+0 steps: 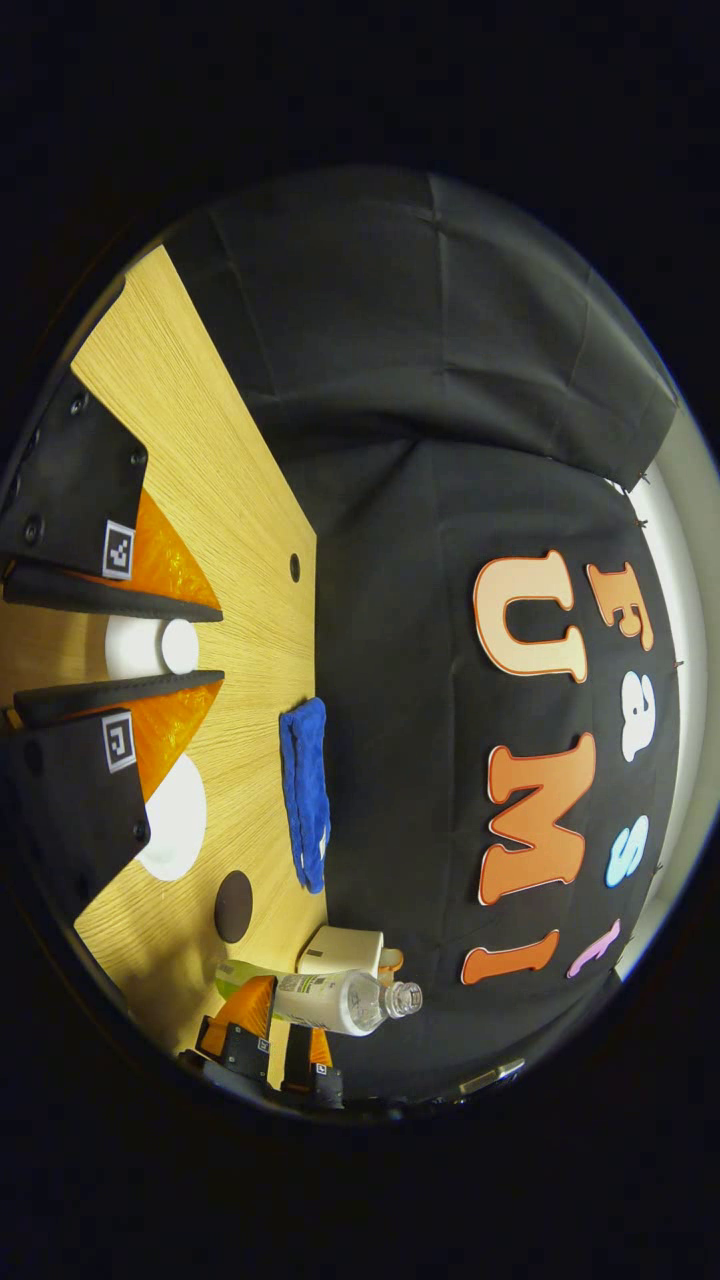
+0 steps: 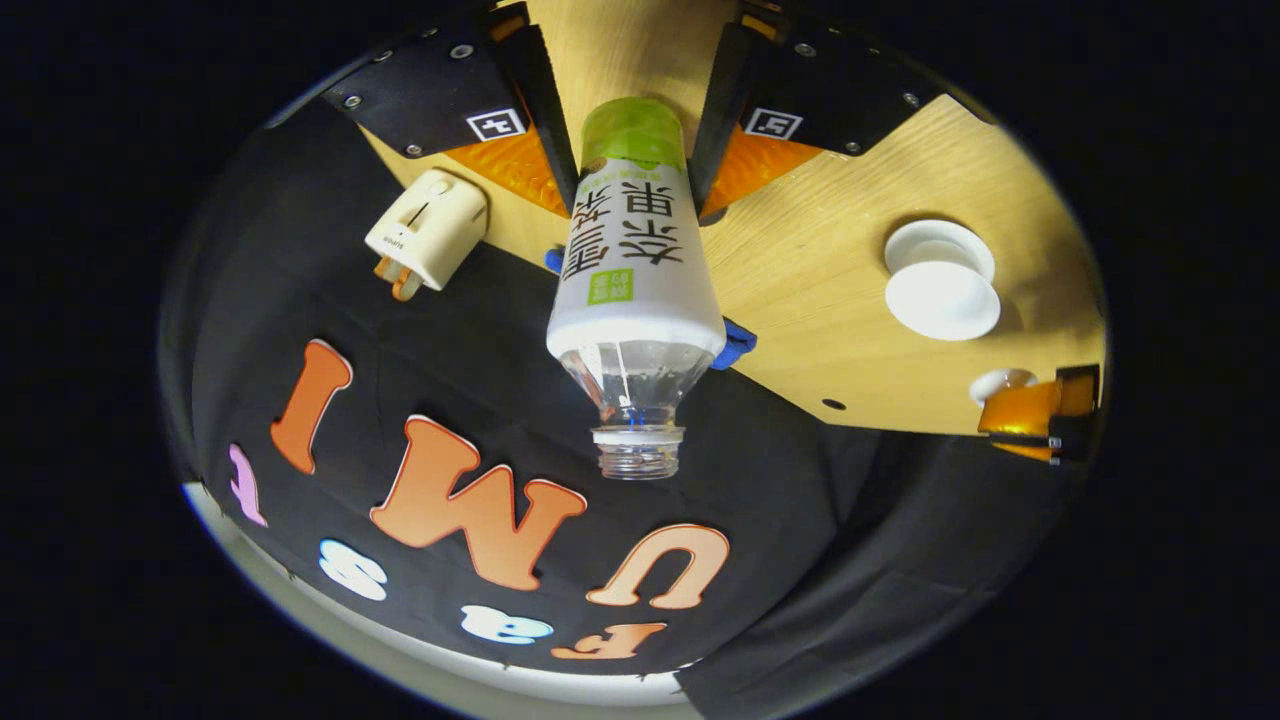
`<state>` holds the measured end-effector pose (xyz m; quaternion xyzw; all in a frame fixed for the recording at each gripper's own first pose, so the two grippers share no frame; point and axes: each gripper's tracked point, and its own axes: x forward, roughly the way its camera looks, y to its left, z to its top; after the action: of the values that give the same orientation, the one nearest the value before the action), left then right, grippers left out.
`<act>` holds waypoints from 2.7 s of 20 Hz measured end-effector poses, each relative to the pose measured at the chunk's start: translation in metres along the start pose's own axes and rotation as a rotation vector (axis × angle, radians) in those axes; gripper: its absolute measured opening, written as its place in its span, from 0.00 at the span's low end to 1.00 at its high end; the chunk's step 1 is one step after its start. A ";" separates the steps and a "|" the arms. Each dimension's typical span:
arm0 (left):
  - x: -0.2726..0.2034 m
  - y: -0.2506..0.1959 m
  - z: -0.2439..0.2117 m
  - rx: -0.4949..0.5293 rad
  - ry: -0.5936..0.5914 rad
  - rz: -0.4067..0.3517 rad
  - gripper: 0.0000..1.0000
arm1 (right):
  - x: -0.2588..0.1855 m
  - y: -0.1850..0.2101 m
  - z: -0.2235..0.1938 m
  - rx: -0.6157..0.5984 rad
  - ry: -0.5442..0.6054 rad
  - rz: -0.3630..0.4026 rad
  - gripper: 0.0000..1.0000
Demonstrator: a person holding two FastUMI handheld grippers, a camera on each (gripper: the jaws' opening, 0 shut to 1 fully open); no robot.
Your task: Open the teacup lid with one hand, grasp the water bottle and pour water into the teacup with the other hand; after pouring, place the water bottle on the coaster and then close the teacup lid.
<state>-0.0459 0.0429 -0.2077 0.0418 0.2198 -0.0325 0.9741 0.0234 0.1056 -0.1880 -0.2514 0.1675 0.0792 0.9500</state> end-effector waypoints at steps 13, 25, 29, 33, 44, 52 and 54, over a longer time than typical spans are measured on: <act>-0.008 0.018 -0.005 0.025 -0.007 0.022 0.34 | 0.006 0.003 0.033 -0.585 -0.155 -0.116 0.65; -0.019 0.031 -0.008 0.044 -0.010 0.035 0.34 | 0.003 0.015 0.041 -1.002 -0.269 -0.130 0.65; -0.022 0.039 -0.010 0.026 -0.003 0.042 0.34 | 0.004 0.015 0.051 -1.096 -0.303 -0.124 0.64; -0.022 0.046 -0.007 0.006 -0.011 0.056 0.34 | 0.006 0.011 0.061 -1.182 -0.346 -0.134 0.64; -0.025 0.063 -0.004 -0.003 -0.024 0.075 0.34 | 0.013 -0.003 0.095 -1.250 -0.403 -0.207 0.64; -0.024 0.073 -0.005 -0.009 -0.022 0.086 0.34 | 0.011 0.001 0.117 -1.324 -0.469 -0.231 0.64; -0.025 0.075 -0.006 -0.008 -0.023 0.091 0.34 | 0.011 0.002 0.122 -1.337 -0.484 -0.235 0.64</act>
<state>-0.0648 0.1187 -0.1971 0.0477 0.2068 0.0120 0.9771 0.0675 0.1692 -0.0935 -0.7710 -0.1600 0.1155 0.6055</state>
